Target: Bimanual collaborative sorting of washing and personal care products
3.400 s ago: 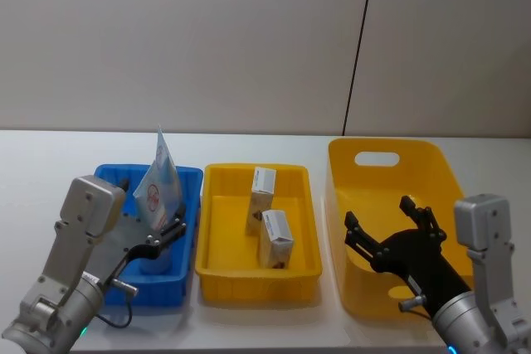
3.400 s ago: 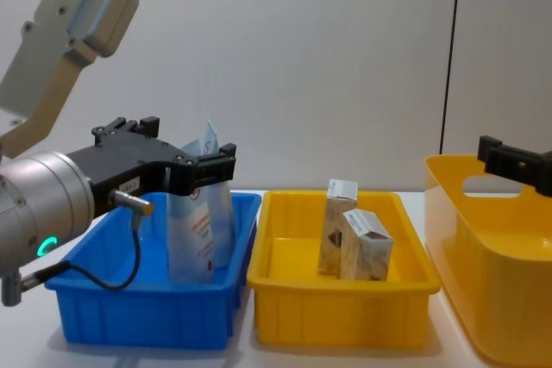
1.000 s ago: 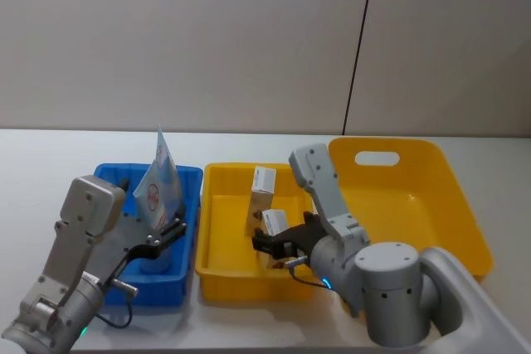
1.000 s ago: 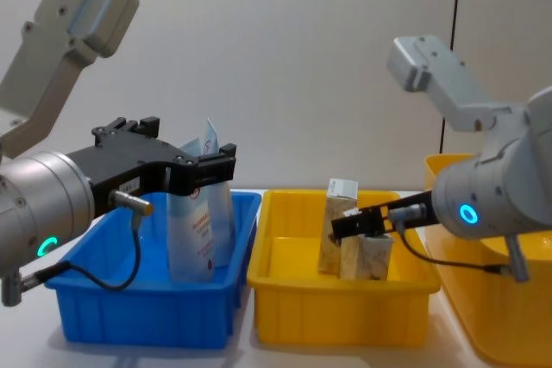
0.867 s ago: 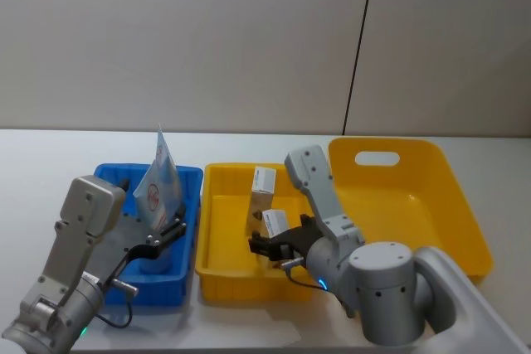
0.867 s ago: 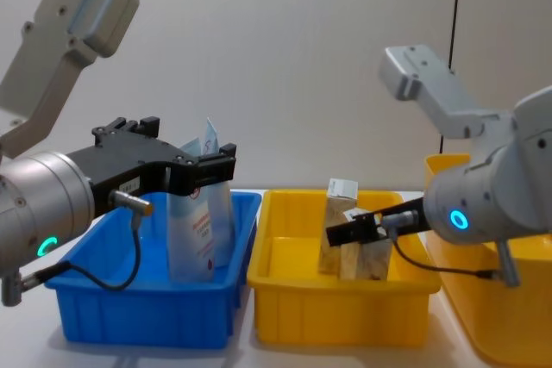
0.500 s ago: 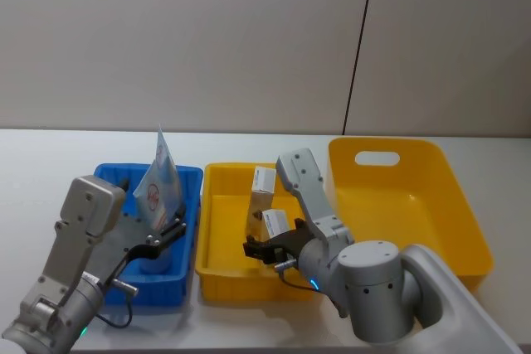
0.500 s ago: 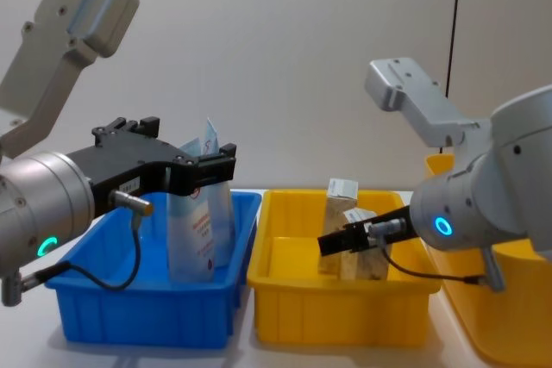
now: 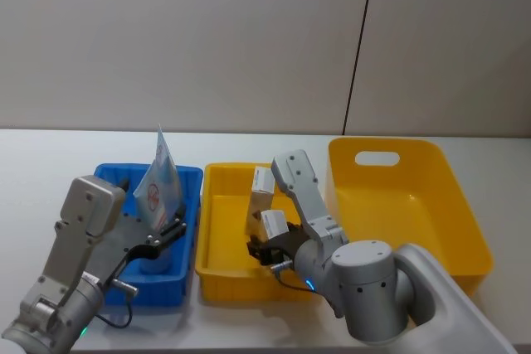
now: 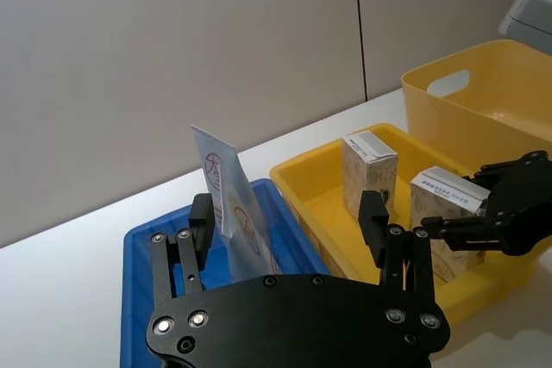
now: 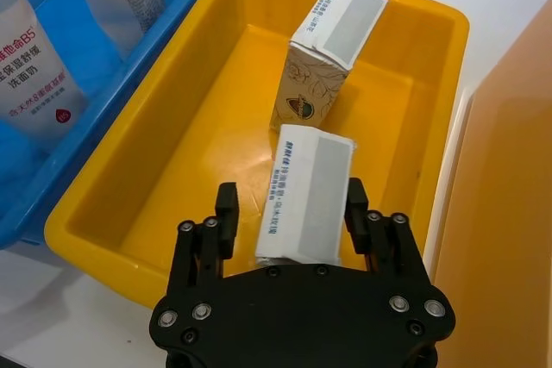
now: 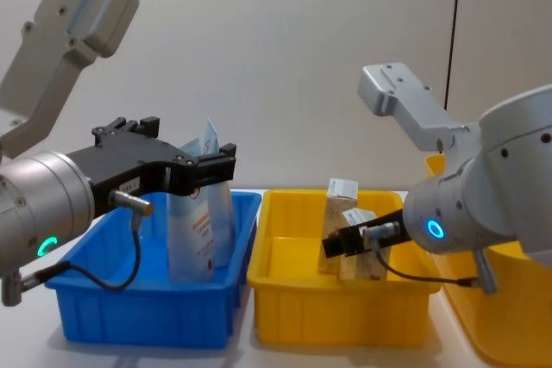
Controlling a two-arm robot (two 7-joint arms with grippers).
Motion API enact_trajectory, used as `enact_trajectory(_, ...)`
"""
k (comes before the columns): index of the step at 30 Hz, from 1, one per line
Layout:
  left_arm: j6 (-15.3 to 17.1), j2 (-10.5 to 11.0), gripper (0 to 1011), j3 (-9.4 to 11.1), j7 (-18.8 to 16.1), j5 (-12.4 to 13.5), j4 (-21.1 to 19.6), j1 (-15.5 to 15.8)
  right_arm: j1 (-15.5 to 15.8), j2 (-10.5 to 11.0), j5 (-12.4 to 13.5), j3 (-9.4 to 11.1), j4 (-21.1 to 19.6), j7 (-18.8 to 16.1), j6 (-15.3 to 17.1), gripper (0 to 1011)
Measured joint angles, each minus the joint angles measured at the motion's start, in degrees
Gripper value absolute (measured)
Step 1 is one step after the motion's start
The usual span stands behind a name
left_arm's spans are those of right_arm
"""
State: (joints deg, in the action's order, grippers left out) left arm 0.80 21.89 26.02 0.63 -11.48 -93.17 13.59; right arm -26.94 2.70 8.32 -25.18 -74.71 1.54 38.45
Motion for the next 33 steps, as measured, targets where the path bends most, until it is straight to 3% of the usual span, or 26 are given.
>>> enact_trajectory(5,0.0,0.0,1001,0.0,0.0,0.0,0.0,0.0,-0.13,-0.1,-0.08,-0.03,0.25,0.03,0.04,533)
enact_trajectory(12,0.0,0.0,1002,0.0,0.0,0.0,0.0,0.0,-0.22,-0.19,-0.14,-0.06,0.4,0.07,0.04,362)
enact_trajectory(25,0.0,0.0,1002,0.0,0.0,0.0,0.0,0.0,0.28,0.46,-0.33,-0.15,-0.45,-0.51,-0.55,357)
enact_trajectory(33,0.0,0.0,1002,0.0,0.0,0.0,0.0,0.0,1.76,2.24,-0.24,0.33,-4.6,-2.41,-2.01,352)
